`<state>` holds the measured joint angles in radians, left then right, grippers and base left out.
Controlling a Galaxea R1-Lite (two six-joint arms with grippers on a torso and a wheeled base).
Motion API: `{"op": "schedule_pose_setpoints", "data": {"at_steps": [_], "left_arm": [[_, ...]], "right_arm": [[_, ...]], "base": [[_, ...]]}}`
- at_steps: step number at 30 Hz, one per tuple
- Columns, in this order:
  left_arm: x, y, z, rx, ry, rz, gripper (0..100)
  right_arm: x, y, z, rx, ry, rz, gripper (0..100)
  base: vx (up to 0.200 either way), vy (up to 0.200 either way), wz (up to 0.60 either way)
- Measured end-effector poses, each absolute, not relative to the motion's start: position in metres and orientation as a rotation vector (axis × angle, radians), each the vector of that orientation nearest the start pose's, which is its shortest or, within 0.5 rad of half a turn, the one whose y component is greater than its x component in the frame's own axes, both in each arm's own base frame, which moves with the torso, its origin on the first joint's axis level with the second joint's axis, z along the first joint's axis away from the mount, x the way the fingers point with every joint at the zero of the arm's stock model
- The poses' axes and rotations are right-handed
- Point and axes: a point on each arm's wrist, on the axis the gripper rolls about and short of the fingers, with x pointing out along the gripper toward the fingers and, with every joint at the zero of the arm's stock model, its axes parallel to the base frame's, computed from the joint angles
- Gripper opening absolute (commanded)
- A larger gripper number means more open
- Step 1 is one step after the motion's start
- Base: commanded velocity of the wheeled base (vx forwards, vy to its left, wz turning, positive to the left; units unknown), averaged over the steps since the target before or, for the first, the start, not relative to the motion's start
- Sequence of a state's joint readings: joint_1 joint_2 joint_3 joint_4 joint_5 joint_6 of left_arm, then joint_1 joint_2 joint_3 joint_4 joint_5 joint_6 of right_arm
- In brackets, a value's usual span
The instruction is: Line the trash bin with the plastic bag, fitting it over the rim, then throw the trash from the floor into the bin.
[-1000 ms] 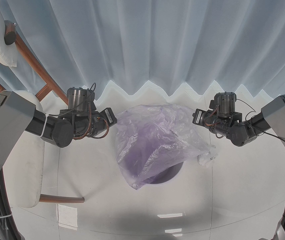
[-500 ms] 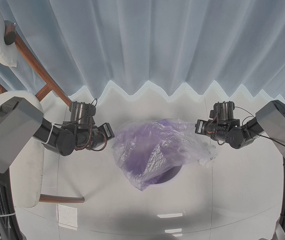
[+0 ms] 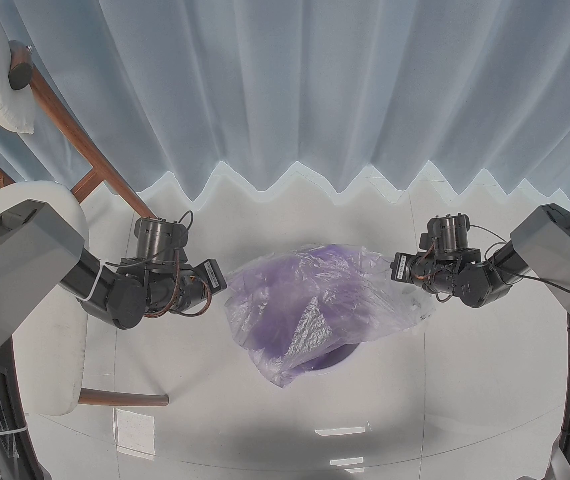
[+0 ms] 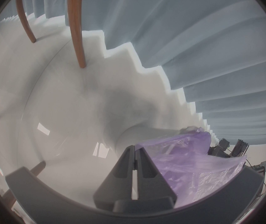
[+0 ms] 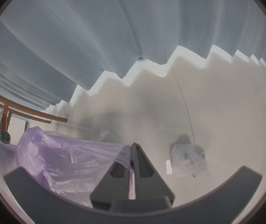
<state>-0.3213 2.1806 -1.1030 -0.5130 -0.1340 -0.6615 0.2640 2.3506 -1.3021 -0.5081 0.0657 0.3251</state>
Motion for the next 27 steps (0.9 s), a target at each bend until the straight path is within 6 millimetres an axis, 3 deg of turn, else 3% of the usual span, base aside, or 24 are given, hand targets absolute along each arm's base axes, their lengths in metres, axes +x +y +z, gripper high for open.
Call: {"op": "schedule_pose_setpoints", "data": {"at_steps": [3, 4, 9, 10, 20, 27], "left_arm": [[0.388, -0.131, 0.077, -0.585, 0.644, -0.248, 0], [0.388, -0.13, 0.076, -0.584, 0.641, -0.246, 0], [0.38, -0.127, 0.071, -0.577, 0.671, -0.235, 0], [0.379, -0.126, 0.071, -0.576, 0.674, -0.235, 100], [0.357, -0.12, 0.093, -0.592, 0.625, -0.259, 100], [0.321, -0.109, 0.12, -0.618, 0.6, -0.301, 100]], "right_arm": [[0.438, 0.121, 0.052, 0.264, 0.566, 0.237, 0], [0.439, 0.121, 0.054, 0.265, 0.559, 0.24, 100], [0.436, 0.121, 0.061, 0.275, 0.553, 0.26, 100], [0.435, 0.12, 0.063, 0.278, 0.549, 0.261, 100], [0.413, 0.114, 0.1, 0.391, 0.516, 0.244, 100], [0.38, 0.095, 0.113, 0.459, 0.548, 0.195, 100]], "base": [[0.0, 0.0, 0.0], [0.0, 0.0, 0.0], [0.0, 0.0, 0.0], [0.0, 0.0, 0.0], [0.0, 0.0, 0.0], [0.0, 0.0, 0.0]]}}
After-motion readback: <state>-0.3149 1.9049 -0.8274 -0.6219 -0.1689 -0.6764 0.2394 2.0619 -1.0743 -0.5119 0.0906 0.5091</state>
